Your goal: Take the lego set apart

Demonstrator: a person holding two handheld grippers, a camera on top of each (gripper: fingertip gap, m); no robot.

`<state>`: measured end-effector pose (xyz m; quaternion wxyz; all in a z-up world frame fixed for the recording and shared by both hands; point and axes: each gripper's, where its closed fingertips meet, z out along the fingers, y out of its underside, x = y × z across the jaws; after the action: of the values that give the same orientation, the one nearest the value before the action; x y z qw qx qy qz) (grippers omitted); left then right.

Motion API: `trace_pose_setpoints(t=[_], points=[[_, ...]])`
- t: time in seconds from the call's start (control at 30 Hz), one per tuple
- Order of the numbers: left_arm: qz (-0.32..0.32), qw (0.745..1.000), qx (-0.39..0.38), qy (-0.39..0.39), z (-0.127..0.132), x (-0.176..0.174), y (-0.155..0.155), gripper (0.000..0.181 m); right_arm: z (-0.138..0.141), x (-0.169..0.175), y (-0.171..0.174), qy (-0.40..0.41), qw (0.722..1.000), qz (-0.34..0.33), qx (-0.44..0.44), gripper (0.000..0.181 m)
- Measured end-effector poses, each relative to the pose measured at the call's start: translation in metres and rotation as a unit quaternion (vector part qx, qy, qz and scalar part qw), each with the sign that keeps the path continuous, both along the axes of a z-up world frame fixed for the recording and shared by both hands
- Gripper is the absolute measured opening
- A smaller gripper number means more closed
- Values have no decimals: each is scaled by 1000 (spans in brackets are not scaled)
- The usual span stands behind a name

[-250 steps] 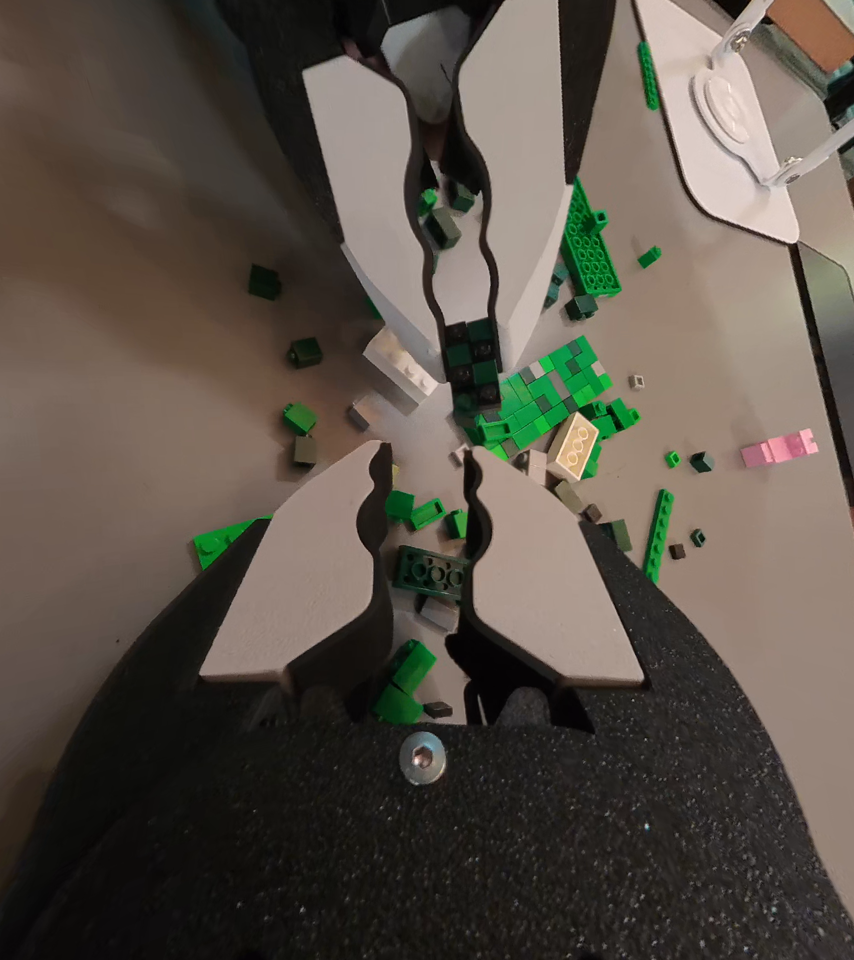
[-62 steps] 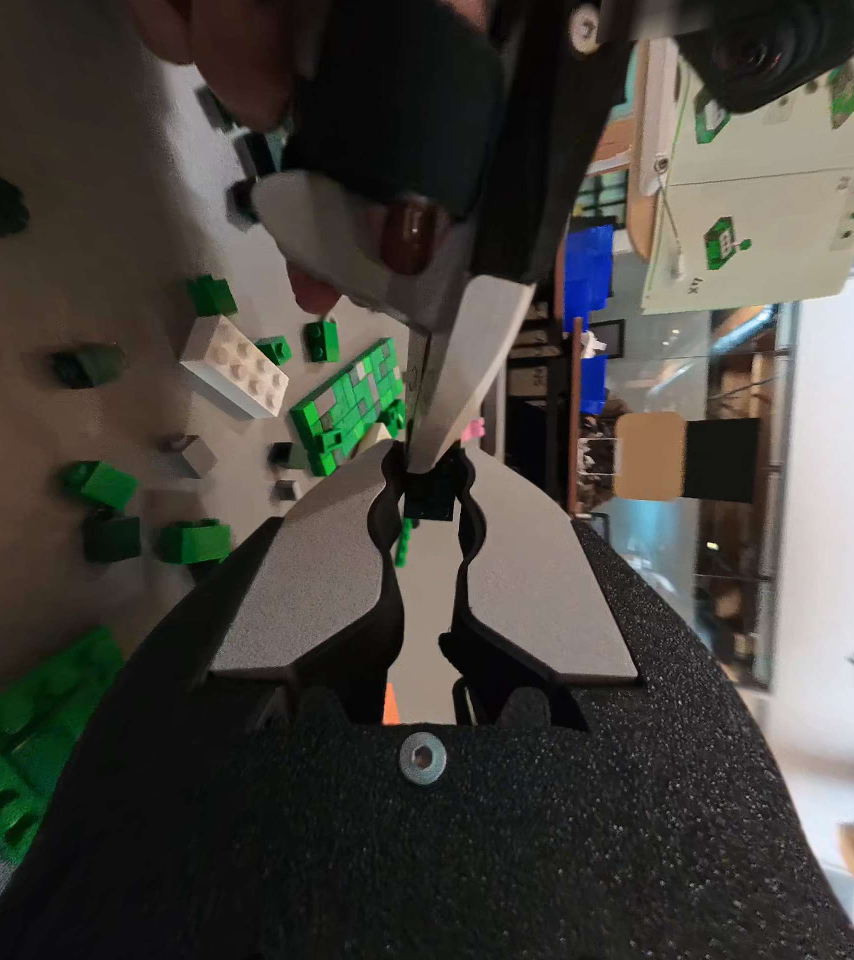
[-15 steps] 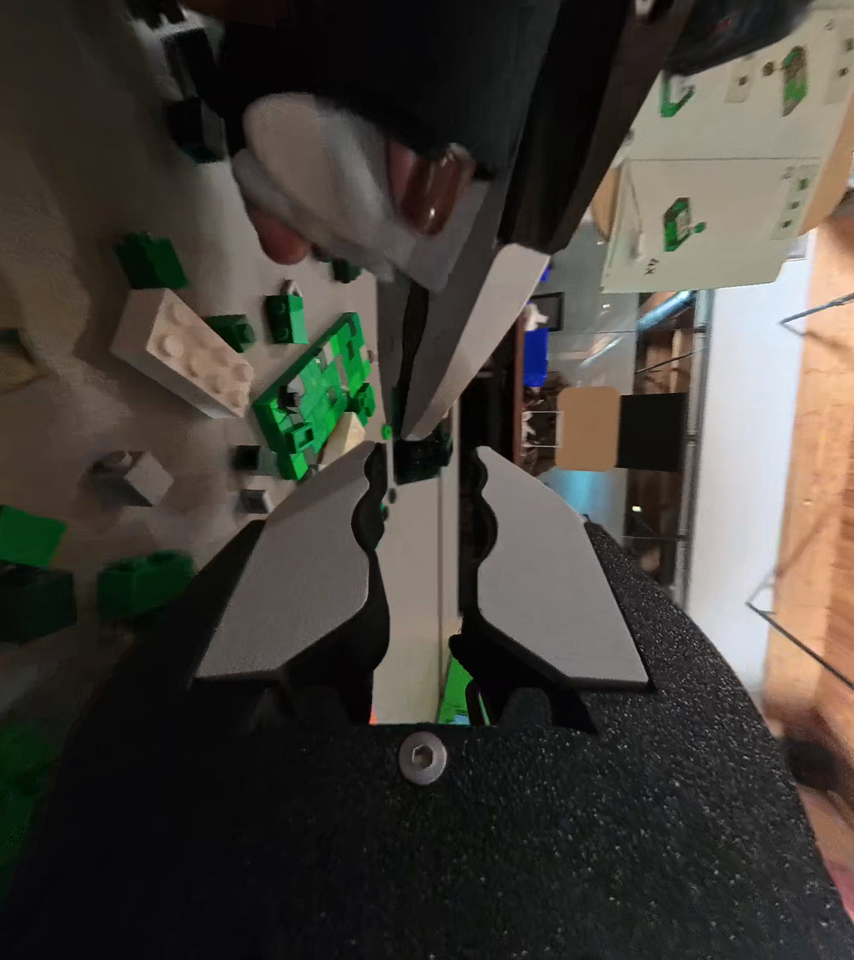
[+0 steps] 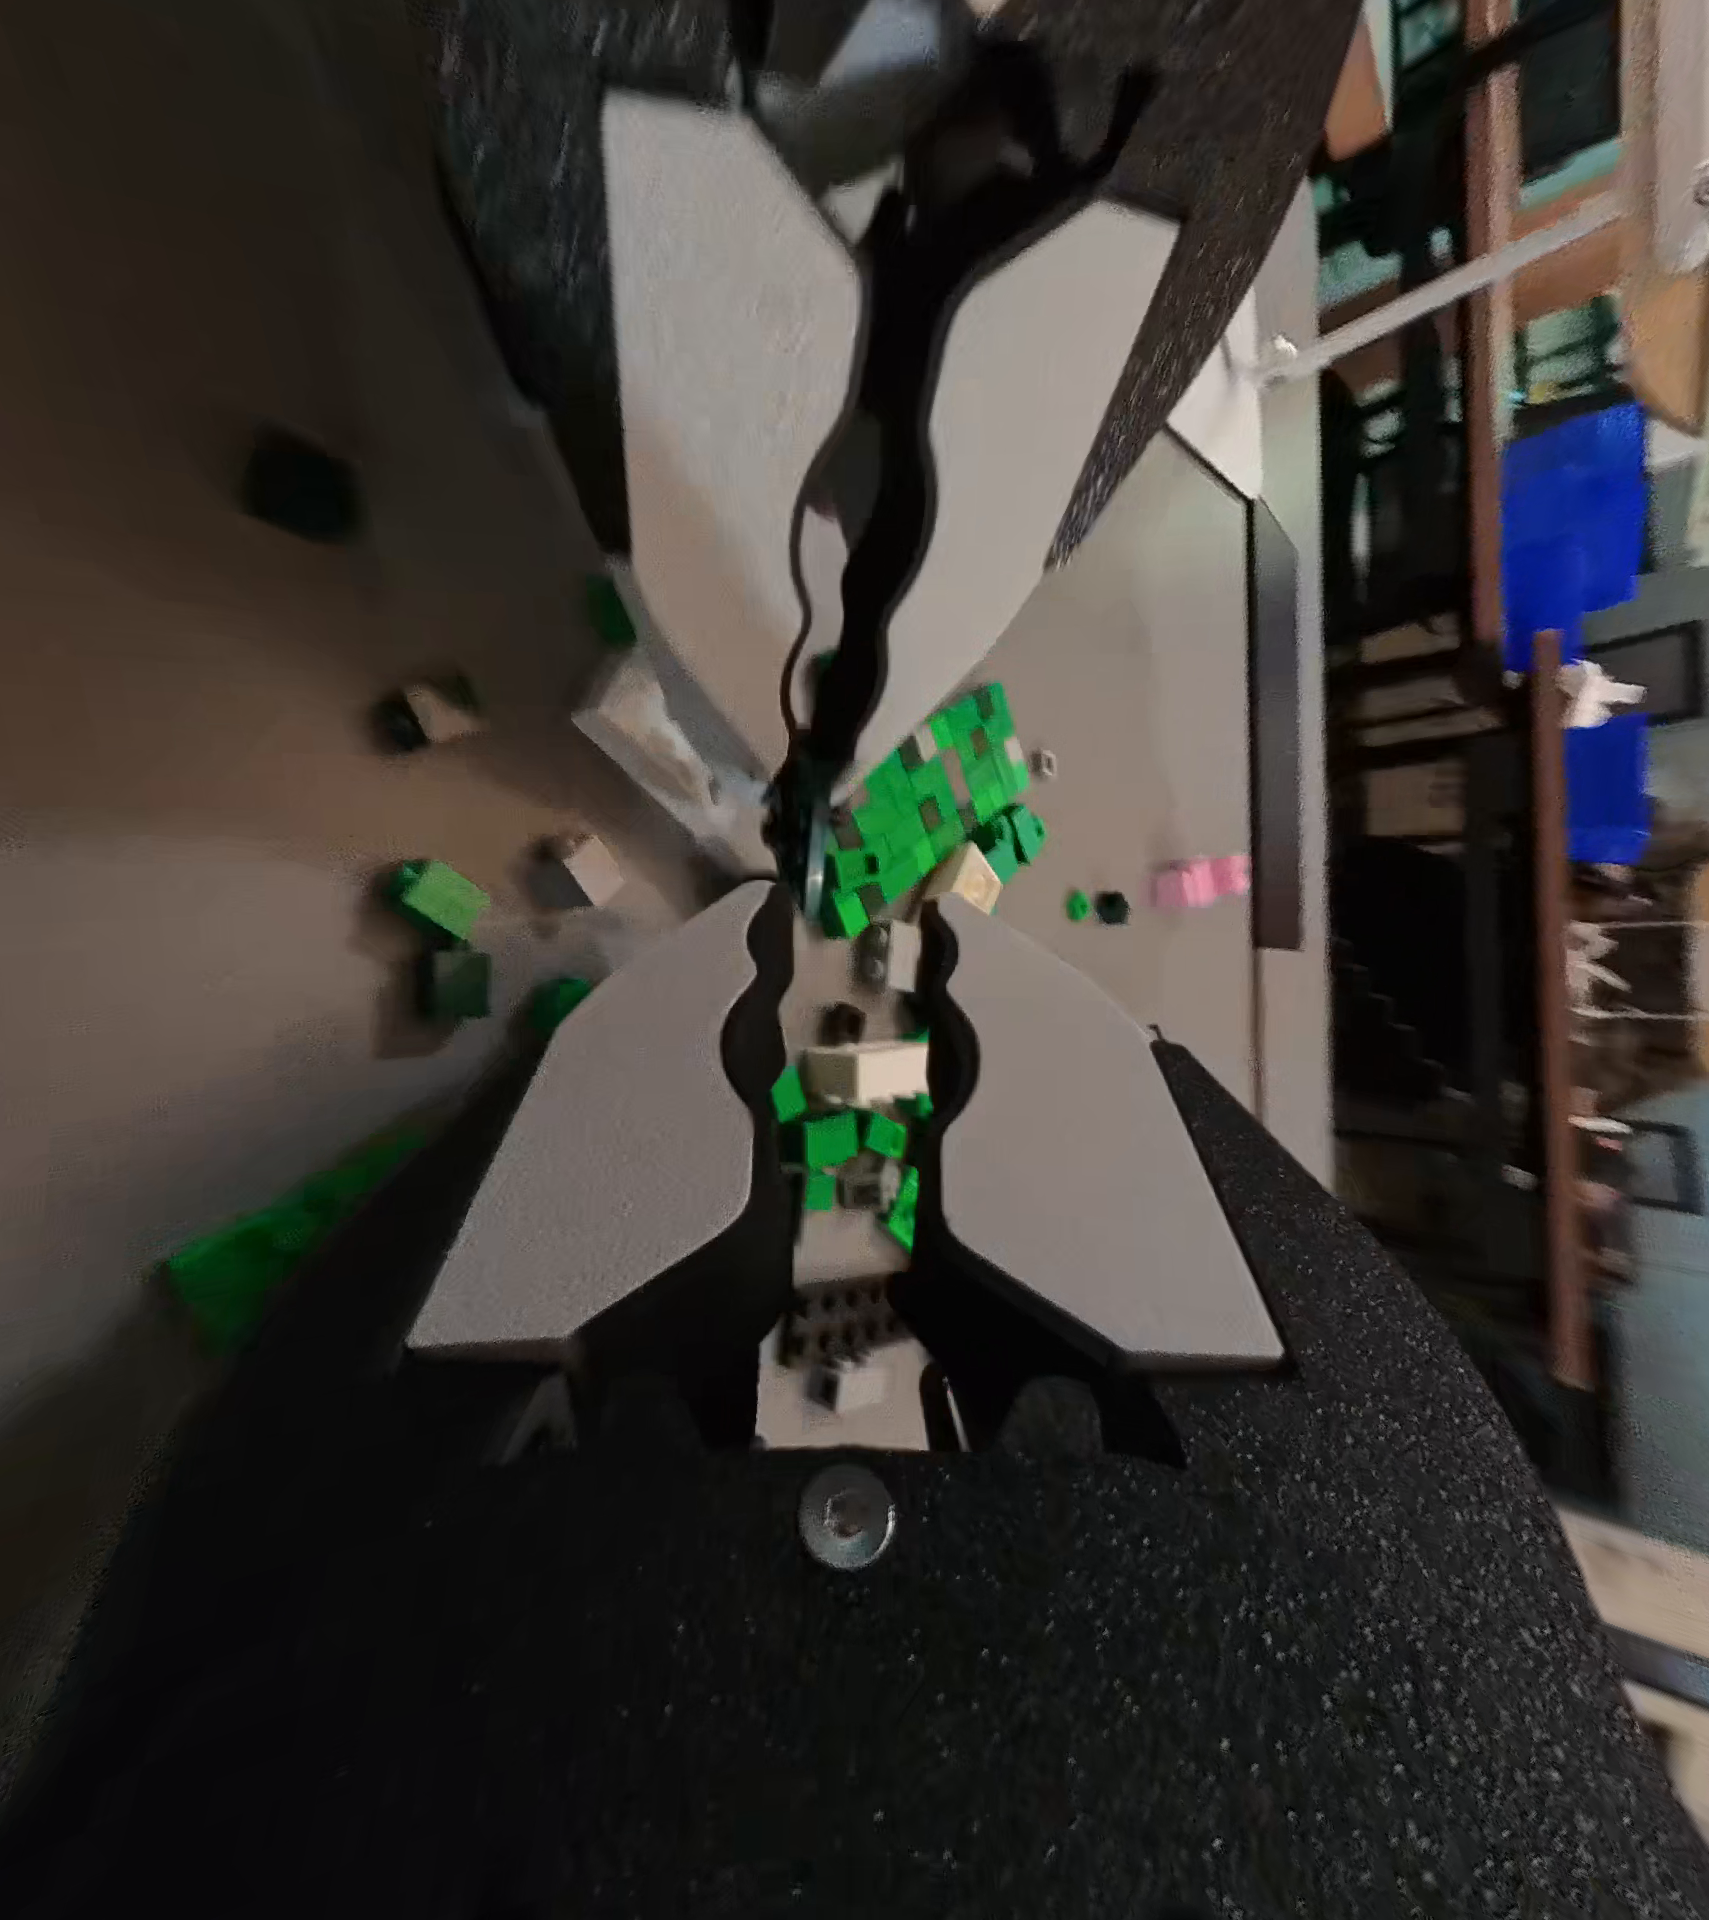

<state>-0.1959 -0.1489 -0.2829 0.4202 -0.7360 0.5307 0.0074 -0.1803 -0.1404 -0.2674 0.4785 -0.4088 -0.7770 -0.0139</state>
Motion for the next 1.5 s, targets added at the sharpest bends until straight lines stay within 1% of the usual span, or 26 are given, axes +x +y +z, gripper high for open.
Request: trace_pose_setpoints(t=[0.1,0.2,0.23,0.27,0.3,0.37,0.43,0.5,0.53,0.6,0.67,0.7,0.77,0.8,0.87,0.93,0.97,1.03,1.07,1.13,1.17,1.23,1.3,1.33,1.4,1.5], points=[[-21,1000,16,11,2,6,-3,7,-2,-3,-11,6,999,22,-45,15],[-33,999,21,-11,7,9,-4,7,-7,-4,-16,-2,997,29,-65,16],[-36,999,18,-15,8,9,-5,7,-7,-5,-15,2,997,27,-69,14],[-42,999,13,-19,7,10,-6,7,-5,-5,-14,11,997,24,-73,5],[-46,998,9,-30,7,11,-7,7,-5,-5,-14,15,996,24,-85,5],[-48,997,-4,-68,9,12,-8,8,-3,-5,-14,35,991,21,-129,5],[-26,989,-16,-146,20,11,-2,11,5,-6,-10,79,980,10,-182,4],[-5,971,-44,-237,33,10,3,25,17,-6,-8,134,958,5,-255,4],[-2,958,-67,-277,38,11,3,28,25,-7,-8,164,941,8,-296,4],[-2,936,-102,-336,46,13,2,34,41,-8,-10,223,901,21,-373,4],[-14,920,-118,-372,52,16,0,37,57,-9,-15,267,855,43,-443,4],[-22,913,-119,-389,56,18,-2,34,62,-9,-18,282,834,53,-472,4],[-48,901,-114,-416,65,23,-7,13,69,-10,-20,301,806,66,-505,4],[-55,897,-110,-424,68,25,-9,8,72,-9,-20,307,798,69,-513,4],[-69,889,-113,-438,71,27,-12,6,74,-8,-22,307,789,80,-526,4],[-81,878,-142,-449,71,27,-15,5,74,-7,-25,297,794,86,-524,4],[-78,875,-168,-447,67,27,-16,5,71,-7,-25,286,805,83,-514,4],[-55,871,-230,-431,57,25,-17,4,60,-5,-19,256,843,62,-469,7],[-41,870,-250,-422,52,23,-17,4,54,-3,-14,240,868,45,-431,13],[-16,865,-290,-409,44,20,-18,4,46,1,-9,208,912,38,-351,33],[-1,865,-302,-400,41,17,-18,4,43,1,-12,192,927,45,-318,41],[9,862,-326,-387,36,17,-22,4,37,-1,-20,162,952,63,-251,50],[18,857,-366,-363,24,18,-29,4,27,-3,-21,116,980,70,-142,55],[18,857,-383,-345,17,19,-34,4,23,-4,-22,92,989,75,-85,55],[11,856,-409,-317,10,22,-44,4,16,-5,-25,51,995,89,5,55],[6,858,-431,-281,3,26,-56,4,10,-7,-33,14,991,112,67,51]])
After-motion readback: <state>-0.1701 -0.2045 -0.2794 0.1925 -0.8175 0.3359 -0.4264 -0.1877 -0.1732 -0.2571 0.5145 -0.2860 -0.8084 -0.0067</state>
